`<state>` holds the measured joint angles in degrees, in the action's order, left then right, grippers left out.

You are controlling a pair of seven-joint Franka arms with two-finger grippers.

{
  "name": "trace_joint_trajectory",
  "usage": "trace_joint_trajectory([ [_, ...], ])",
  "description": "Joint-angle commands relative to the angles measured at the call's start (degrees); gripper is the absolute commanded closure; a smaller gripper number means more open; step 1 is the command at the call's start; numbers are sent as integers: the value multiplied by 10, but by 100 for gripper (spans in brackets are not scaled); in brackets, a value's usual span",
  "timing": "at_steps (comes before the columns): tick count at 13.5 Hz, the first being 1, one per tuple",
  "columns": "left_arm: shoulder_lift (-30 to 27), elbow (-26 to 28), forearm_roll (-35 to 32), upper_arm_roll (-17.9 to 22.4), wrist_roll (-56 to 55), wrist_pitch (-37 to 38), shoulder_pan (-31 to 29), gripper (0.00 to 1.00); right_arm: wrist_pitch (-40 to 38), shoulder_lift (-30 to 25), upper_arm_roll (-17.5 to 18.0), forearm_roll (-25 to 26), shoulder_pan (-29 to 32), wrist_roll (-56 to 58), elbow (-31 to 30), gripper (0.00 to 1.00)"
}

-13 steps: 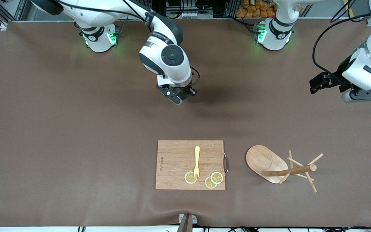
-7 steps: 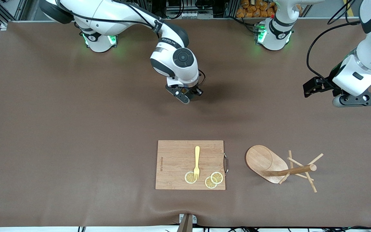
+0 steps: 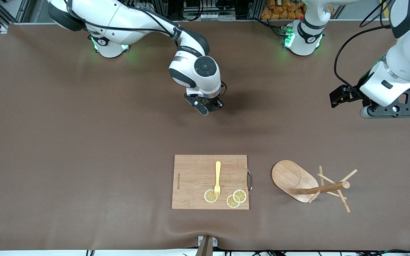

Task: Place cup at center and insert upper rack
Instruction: 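Carry the mug toward the table center with the right gripper, then set the mug down with the right gripper while the left gripper approaches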

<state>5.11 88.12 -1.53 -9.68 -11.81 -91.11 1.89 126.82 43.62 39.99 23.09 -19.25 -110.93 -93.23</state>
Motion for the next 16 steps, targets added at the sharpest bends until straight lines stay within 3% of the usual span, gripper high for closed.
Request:
trace_joint_trajectory([
  [1,-3,3,2,-2,-10,-12,5,0,7,15,4,30,-5,-30,9,85],
  [2,-3,3,2,-2,-10,-16,7,0,7,15,4,30,-5,-30,9,65],
  [3,-3,3,2,-2,-10,-25,8,0,7,15,4,31,-6,-31,8,13],
  [4,-3,1,2,-2,-10,-28,11,0,4,15,4,34,-9,-32,8,0],
  [8,-2,-2,10,-3,-11,-28,16,0,-3,7,7,40,2,-32,13,0],
  [13,-2,-5,8,-9,-102,-31,34,0,-74,-21,86,39,86,53,17,0],
  [16,-1,-7,8,-10,-187,-32,61,0,-116,-70,94,31,118,142,16,0],
])
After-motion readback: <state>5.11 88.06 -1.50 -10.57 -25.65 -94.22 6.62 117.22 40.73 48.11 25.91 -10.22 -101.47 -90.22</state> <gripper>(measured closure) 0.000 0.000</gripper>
